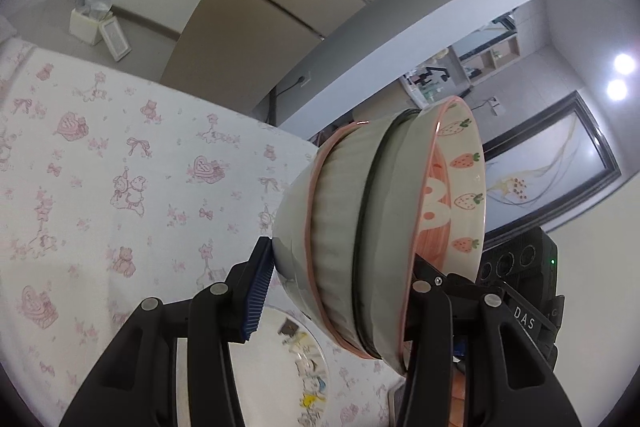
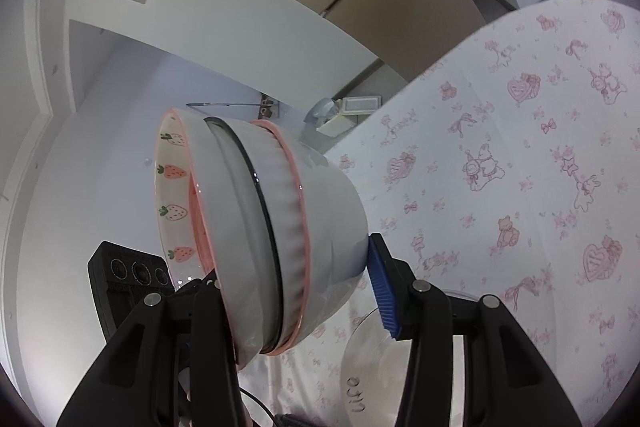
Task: Organize plates and bowls
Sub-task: 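Lift the nested bowls and tilt them toward the plate stack with both grippers, then carry the nested bowls over the plate stack with both grippers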
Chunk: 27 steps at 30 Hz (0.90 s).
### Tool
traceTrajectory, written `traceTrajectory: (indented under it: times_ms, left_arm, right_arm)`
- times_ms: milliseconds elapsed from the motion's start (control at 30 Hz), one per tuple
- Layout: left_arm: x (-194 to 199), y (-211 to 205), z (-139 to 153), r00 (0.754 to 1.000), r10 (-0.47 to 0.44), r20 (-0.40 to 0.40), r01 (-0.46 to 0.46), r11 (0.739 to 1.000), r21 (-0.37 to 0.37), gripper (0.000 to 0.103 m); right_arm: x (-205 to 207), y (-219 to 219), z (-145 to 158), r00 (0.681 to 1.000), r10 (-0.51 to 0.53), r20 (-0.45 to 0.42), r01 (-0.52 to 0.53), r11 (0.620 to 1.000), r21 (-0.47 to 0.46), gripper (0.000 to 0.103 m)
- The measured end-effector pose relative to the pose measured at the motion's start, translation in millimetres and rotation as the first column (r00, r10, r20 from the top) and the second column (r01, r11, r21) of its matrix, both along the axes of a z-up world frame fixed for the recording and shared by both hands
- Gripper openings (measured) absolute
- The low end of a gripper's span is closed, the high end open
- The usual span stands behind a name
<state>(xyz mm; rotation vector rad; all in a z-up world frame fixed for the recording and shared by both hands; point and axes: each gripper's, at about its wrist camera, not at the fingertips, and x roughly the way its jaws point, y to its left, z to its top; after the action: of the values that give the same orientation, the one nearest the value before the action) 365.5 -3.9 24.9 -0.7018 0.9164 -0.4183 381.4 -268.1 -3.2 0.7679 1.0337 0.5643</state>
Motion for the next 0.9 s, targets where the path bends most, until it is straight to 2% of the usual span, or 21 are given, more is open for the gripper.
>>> traceTrajectory:
  times_ms: [333, 567, 767, 900]
  left_arm:
    - [-68.6, 0.6, 26.3, 1.000, -0.012, 0.017, 0.011, 1.000, 0.024, 0.049]
    - [-106.5, -10.1, 17.8, 1.000, -0.017, -0.015, 0.018, 0.999, 0.029, 0.049]
    - [-133.8, -16.2, 13.6, 0.999, -0.038, -0.025, 0.041, 0.995, 0.087, 0.049]
    - [-143.6, -12.6, 5.7, 0.999, -0.035, -0.027, 0.037, 0.997, 0.072, 0.049]
  right_arm:
    - [-60.1, 3.3, 21.2, 0.999, 0.032, 0.033, -0.032, 0.999, 0.002, 0.044]
    - [-100.5, -6.9, 12.5, 1.000, 0.013, 0.009, -0.013, 1.000, 0.004, 0.044]
    - [-127.3, -9.7, 3.6, 1.000, 0.029, 0.005, -0.029, 1.000, -0.003, 0.044]
    - [-137.1, -7.2, 3.0, 1.000, 0.018, 0.007, -0.018, 1.000, -0.024, 0.044]
